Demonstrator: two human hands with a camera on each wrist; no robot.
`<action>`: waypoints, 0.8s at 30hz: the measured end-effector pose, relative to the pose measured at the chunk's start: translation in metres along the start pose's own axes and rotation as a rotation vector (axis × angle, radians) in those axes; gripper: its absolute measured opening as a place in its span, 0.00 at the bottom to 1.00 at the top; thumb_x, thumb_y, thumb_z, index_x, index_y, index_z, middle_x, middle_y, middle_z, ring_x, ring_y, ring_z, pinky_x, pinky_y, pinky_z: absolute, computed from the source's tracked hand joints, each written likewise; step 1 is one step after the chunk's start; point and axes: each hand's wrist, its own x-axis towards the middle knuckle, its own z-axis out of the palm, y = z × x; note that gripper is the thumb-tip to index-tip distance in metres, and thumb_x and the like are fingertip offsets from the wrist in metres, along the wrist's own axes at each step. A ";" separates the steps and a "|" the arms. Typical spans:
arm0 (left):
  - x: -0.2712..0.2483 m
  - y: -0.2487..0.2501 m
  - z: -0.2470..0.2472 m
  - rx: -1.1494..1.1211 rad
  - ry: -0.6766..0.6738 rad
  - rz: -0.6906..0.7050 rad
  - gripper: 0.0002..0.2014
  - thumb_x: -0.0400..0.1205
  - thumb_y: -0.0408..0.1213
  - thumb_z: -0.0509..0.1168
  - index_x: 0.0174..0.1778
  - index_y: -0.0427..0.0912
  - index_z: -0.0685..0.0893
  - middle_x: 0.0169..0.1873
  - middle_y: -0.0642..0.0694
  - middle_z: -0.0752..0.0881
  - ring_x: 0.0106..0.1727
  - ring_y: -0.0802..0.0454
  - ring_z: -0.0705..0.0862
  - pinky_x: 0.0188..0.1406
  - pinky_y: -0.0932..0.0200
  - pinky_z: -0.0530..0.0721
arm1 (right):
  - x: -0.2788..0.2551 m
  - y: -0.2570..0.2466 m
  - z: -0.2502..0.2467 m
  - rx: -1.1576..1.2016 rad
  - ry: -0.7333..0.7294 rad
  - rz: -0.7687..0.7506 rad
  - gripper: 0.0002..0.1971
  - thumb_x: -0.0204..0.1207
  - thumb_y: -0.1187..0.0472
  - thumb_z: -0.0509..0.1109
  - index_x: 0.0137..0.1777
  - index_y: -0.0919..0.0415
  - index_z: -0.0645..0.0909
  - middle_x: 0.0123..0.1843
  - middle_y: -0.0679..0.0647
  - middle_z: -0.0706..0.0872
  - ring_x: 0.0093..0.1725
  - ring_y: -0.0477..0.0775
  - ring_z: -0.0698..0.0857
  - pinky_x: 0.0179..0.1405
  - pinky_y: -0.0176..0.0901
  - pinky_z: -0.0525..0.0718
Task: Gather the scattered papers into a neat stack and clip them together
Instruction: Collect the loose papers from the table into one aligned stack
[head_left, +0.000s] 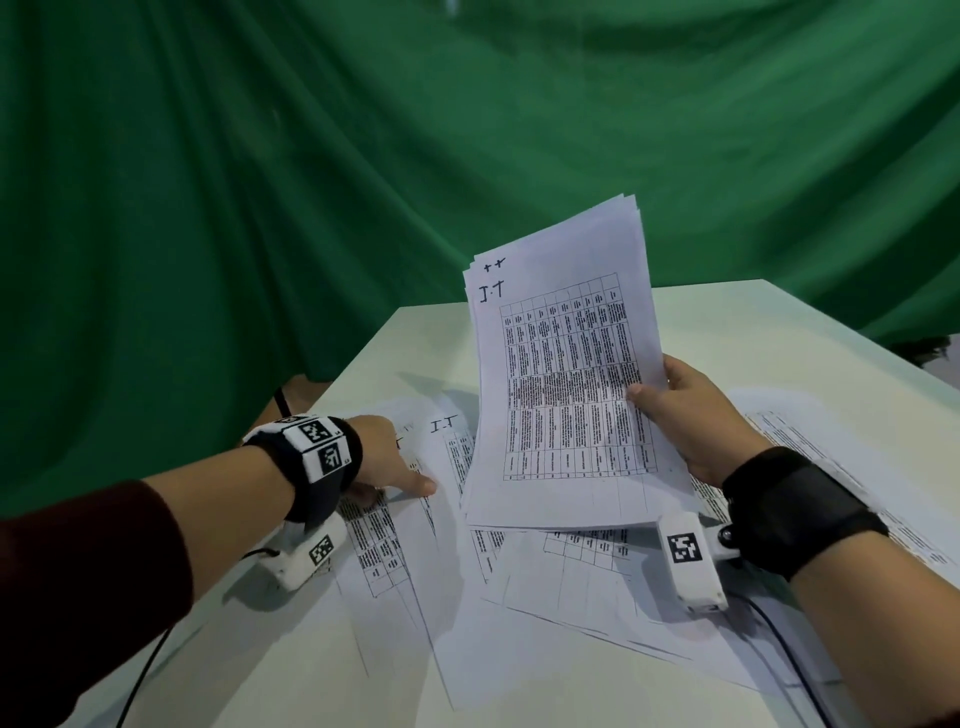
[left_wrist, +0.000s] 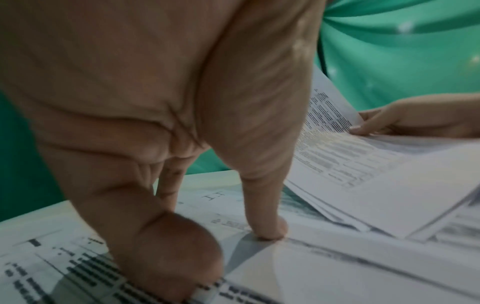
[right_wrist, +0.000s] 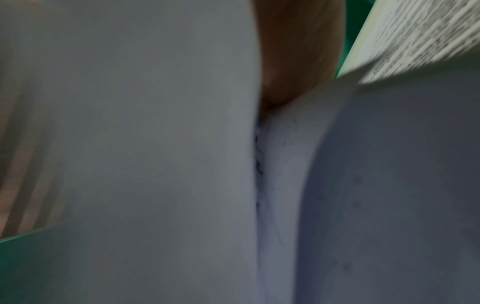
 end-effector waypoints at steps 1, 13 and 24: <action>-0.001 0.000 0.000 -0.046 -0.010 -0.013 0.30 0.71 0.67 0.80 0.40 0.41 0.81 0.27 0.49 0.88 0.20 0.55 0.84 0.26 0.62 0.81 | 0.000 0.000 0.000 0.000 0.003 0.002 0.13 0.90 0.68 0.65 0.63 0.50 0.84 0.61 0.53 0.93 0.59 0.62 0.92 0.69 0.71 0.87; -0.012 0.011 0.012 -0.124 0.012 0.029 0.34 0.75 0.72 0.72 0.61 0.46 0.81 0.46 0.48 0.92 0.49 0.46 0.92 0.49 0.56 0.87 | -0.002 -0.001 0.000 -0.053 0.016 0.000 0.13 0.90 0.68 0.65 0.69 0.54 0.83 0.61 0.53 0.92 0.54 0.55 0.90 0.67 0.61 0.87; -0.005 0.018 0.015 -0.458 -0.124 -0.041 0.22 0.74 0.50 0.85 0.42 0.35 0.85 0.28 0.43 0.87 0.22 0.49 0.83 0.33 0.58 0.89 | -0.003 0.000 0.000 -0.053 -0.004 -0.011 0.14 0.90 0.68 0.66 0.69 0.52 0.84 0.61 0.49 0.93 0.56 0.53 0.92 0.62 0.56 0.89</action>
